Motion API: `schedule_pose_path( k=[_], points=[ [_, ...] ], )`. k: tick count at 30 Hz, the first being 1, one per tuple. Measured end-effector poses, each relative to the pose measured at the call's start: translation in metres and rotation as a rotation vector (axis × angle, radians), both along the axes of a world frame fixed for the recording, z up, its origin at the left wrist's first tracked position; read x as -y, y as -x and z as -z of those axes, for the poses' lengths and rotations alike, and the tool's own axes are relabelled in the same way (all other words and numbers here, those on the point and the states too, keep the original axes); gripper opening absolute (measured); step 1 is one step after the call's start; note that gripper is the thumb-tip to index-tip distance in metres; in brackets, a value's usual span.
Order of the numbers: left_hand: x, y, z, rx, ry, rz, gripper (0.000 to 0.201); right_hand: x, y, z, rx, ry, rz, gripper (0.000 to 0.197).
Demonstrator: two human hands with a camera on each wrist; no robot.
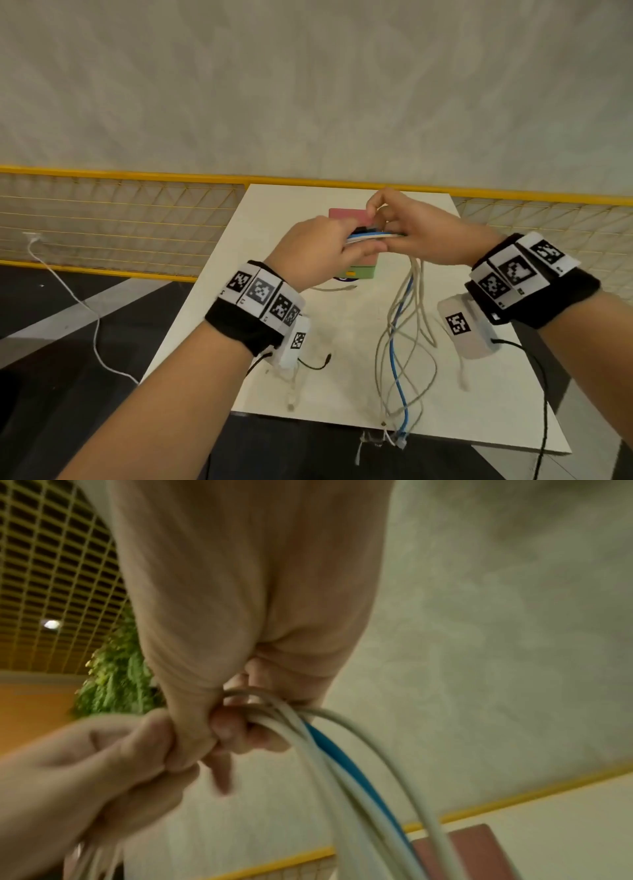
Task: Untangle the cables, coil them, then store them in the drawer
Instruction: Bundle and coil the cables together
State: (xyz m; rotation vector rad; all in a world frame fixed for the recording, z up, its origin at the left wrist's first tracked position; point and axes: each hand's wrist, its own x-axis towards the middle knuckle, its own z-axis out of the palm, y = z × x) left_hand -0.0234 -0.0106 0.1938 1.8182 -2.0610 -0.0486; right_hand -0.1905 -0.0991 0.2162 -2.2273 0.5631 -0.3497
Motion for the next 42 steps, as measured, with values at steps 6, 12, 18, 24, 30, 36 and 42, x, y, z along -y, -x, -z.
schedule_pose_path(
  k=[6,12,18,24,30,36,42],
  points=[
    [0.002,-0.009,-0.006,-0.365,0.192,-0.067,0.034,0.001,0.001,0.030,0.034,0.270,0.097,0.016],
    [0.007,0.000,-0.026,-0.783,0.357,-0.140,0.039,0.002,-0.003,0.078,0.055,0.104,0.266,0.017],
    [0.009,0.004,-0.031,-0.898,0.374,-0.124,0.041,0.014,-0.006,0.095,0.019,-0.012,0.294,0.017],
    [0.007,0.000,-0.041,-0.997,0.441,-0.106,0.040,0.030,0.003,0.128,-0.144,0.075,0.276,0.010],
    [0.003,-0.001,-0.038,-1.052,0.454,-0.078,0.039,0.045,0.002,0.149,-0.255,0.060,0.283,0.022],
    [0.000,-0.018,-0.057,-1.089,0.524,-0.060,0.038,0.058,0.026,0.169,-0.678,0.469,0.359,0.025],
    [0.002,-0.025,-0.048,-1.132,0.483,-0.085,0.038,0.072,0.014,0.136,-0.800,0.402,0.392,0.014]
  ],
)
